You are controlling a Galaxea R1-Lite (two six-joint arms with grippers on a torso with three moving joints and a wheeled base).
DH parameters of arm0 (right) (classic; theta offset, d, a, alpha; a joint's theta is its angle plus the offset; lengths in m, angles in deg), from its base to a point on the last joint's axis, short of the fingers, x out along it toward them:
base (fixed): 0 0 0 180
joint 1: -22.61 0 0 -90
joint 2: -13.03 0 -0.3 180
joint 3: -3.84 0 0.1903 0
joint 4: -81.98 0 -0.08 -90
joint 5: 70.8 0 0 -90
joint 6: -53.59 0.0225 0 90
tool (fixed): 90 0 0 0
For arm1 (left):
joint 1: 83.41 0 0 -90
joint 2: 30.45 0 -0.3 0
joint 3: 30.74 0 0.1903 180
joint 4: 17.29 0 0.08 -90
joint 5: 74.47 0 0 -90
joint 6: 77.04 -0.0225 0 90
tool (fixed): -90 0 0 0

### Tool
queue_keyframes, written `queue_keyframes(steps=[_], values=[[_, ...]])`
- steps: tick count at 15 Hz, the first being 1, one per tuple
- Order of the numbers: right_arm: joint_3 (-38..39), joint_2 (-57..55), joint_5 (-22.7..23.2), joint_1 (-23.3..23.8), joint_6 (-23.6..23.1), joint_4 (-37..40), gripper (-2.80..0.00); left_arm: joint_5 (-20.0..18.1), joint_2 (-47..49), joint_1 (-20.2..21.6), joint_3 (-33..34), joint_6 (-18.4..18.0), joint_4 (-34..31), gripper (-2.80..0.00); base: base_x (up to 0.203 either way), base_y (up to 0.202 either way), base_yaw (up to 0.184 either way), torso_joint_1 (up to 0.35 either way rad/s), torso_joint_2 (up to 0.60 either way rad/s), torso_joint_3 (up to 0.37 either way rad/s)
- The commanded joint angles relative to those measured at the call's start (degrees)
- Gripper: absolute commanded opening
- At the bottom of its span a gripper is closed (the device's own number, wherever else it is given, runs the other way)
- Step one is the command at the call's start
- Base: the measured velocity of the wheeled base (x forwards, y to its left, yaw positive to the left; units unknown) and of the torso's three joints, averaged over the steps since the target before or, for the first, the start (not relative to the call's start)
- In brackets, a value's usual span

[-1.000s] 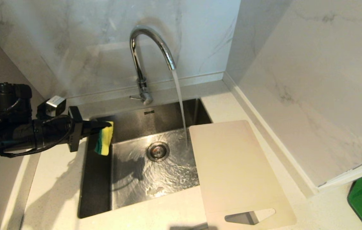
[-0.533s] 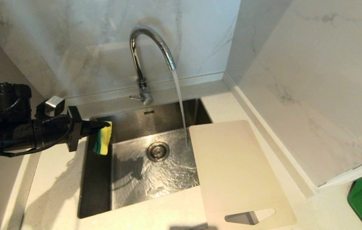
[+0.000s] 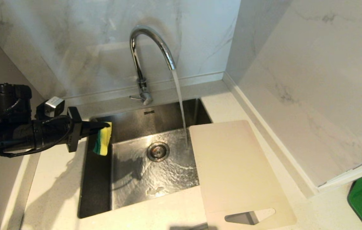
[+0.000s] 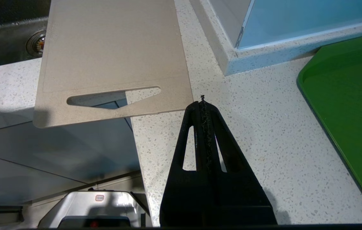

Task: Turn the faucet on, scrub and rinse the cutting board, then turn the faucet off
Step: Put down the cleaning cloth

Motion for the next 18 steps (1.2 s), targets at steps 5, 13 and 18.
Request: queue_keyframes(steps=[5, 13, 18], values=[[0.01, 0.02, -0.01, 0.00, -0.01, 0.03, -2.80, -0.15, 1.47, 0.00, -0.11, -0.20, 0.06, -2.80, 0.000, 0.000, 0.000, 0.000, 0.00, 0.000], [0.01, 0.02, -0.01, 0.00, -0.01, 0.03, -2.80, 1.07, 0.05, 0.14, -0.14, -4.00, -3.24, -2.80, 0.000, 0.000, 0.000, 0.000, 0.00, 0.000], [0.01, 0.02, -0.01, 0.00, -0.01, 0.03, -2.80, 4.44, -3.12, 5.28, -2.01, -20.52, -21.74, -2.80, 0.000, 0.000, 0.000, 0.000, 0.00, 0.000]])
